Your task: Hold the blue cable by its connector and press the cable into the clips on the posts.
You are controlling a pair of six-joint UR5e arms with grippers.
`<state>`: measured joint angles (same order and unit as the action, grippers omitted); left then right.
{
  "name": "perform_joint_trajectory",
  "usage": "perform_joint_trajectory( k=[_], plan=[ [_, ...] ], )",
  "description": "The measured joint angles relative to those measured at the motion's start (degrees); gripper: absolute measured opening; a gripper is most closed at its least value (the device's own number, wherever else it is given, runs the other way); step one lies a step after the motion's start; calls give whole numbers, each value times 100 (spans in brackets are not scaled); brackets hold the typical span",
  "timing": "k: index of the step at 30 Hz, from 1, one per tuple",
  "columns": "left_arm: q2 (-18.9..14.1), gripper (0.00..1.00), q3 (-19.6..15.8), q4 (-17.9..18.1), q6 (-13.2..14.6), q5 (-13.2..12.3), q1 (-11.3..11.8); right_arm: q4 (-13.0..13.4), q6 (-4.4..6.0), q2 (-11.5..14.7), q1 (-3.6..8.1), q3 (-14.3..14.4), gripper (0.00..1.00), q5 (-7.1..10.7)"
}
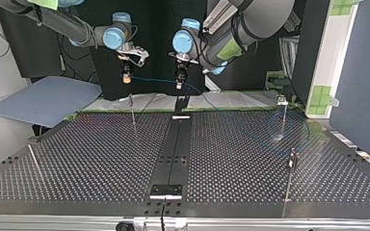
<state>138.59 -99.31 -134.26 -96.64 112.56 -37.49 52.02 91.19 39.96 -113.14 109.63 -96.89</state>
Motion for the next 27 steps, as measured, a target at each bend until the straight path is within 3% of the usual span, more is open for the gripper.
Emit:
perform_joint_trajectory(
  k=[7,16,21,27],
  plan=[
    [103,0,202,-44,-73,-58,-50,149,-27,-1,198,2,0,181],
    [622,0,724,-287,-192,-24,-322,178,-112,-2,453,2,0,276],
    [907,0,1020,-301,-288,53,-476,176,-180,-8,695,4,0,471],
    [999,0,1354,-374,-277,269,-633,334,-196,-16,996,3,0,794]
  ],
)
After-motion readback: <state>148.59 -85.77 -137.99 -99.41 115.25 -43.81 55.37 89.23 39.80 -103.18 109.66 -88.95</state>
